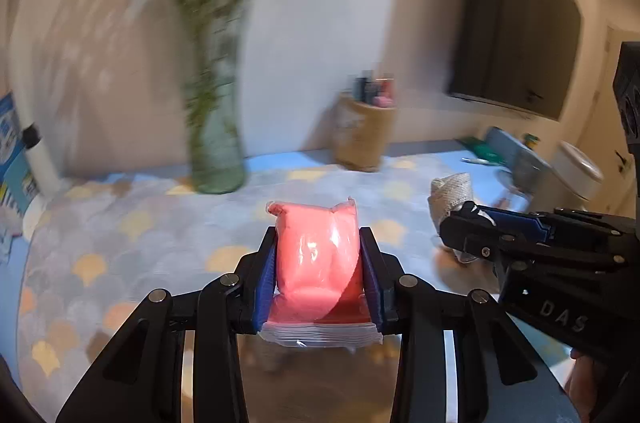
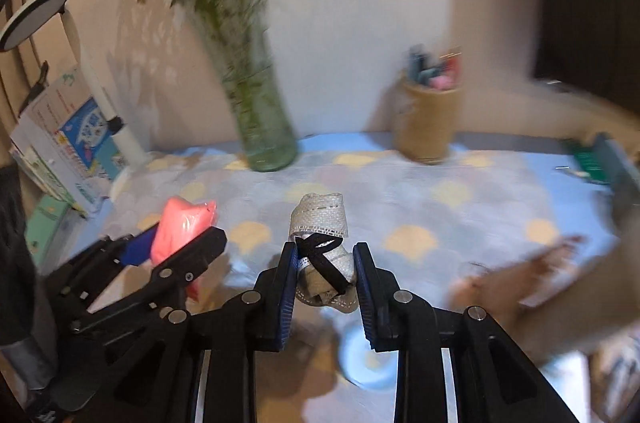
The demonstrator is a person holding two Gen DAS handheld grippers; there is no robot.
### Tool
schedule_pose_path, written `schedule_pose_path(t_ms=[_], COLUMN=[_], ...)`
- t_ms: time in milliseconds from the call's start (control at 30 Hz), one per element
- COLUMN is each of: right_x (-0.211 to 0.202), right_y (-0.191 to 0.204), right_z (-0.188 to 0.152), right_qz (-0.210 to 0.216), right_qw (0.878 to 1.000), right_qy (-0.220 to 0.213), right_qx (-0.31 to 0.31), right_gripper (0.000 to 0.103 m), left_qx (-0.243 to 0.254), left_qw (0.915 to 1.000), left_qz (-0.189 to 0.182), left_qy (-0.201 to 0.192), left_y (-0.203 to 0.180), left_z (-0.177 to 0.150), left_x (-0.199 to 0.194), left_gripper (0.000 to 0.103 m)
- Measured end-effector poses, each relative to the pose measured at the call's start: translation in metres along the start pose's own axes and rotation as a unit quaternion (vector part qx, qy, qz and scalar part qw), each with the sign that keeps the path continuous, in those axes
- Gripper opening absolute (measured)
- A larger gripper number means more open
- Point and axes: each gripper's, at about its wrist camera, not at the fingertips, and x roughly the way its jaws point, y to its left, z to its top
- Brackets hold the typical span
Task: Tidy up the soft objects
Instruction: 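Carry the pink packet with left tool while right tool carries the lace item to the bowl, then open left tool over the bowl while right tool releases the lace item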
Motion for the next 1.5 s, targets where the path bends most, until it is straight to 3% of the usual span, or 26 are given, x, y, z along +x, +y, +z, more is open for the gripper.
schedule_pose_path(t_ms=[67, 333, 600, 733, 933, 1100, 1233, 1333, 1367, 1400, 1500], right_x=[-0.028, -0.071, -0.104, -0.131, -0.158, -0.153, -0.138, -0.127, -0.127, -0.128, -0.132], right_y=[-0.021, -0.086, -0.139, -0.193, -0.272, -0.33, -0.364, -0.385, -0.387, -0.39, -0.393], right_z=[-0.019, -0.06, -0.095, -0.116, -0.12, -0.116, -0.113, -0.113, -0.114, -0.116, -0.123], right_qz=[-0.052, -0.108, -0.123, -0.144, -0.168, -0.163, -0.163, -0.145, -0.142, -0.14, -0.135], right_qw=[0.999, 0.993, 0.988, 0.978, 0.962, 0.951, 0.942, 0.939, 0.939, 0.938, 0.935], right_qy=[-0.014, -0.012, -0.013, -0.027, -0.059, -0.069, -0.06, -0.046, -0.045, -0.046, -0.048], right_qx=[0.003, 0.044, 0.092, 0.147, 0.207, 0.253, 0.286, 0.308, 0.311, 0.314, 0.323], right_gripper=[0.027, 0.027, 0.027, 0.027, 0.027, 0.027, 0.027, 0.034, 0.038, 0.04, 0.045], left_qx=[0.02, 0.083, 0.121, 0.153, 0.189, 0.227, 0.24, 0.249, 0.251, 0.251, 0.257], left_qw=[0.9998, 0.9947, 0.9852, 0.9752, 0.9593, 0.9492, 0.9465, 0.9447, 0.9445, 0.9438, 0.9409], left_qz=[-0.008, -0.06, -0.119, -0.157, -0.207, -0.215, -0.211, -0.208, -0.208, -0.21, -0.217], left_qy=[0.002, 0.01, 0.026, 0.032, 0.03, 0.037, 0.041, 0.049, 0.046, 0.043, 0.035], left_y=[-0.025, -0.113, -0.186, -0.231, -0.306, -0.356, -0.379, -0.389, -0.39, -0.39, -0.386], left_z=[-0.001, -0.013, -0.027, -0.028, -0.014, -0.012, -0.01, -0.012, -0.014, -0.014, -0.016], left_x=[-0.002, -0.008, -0.016, -0.014, 0.001, 0.028, 0.053, 0.066, 0.065, 0.065, 0.056], left_gripper=[0.035, 0.035, 0.035, 0.035, 0.035, 0.035, 0.036, 0.057, 0.071, 0.078, 0.079])
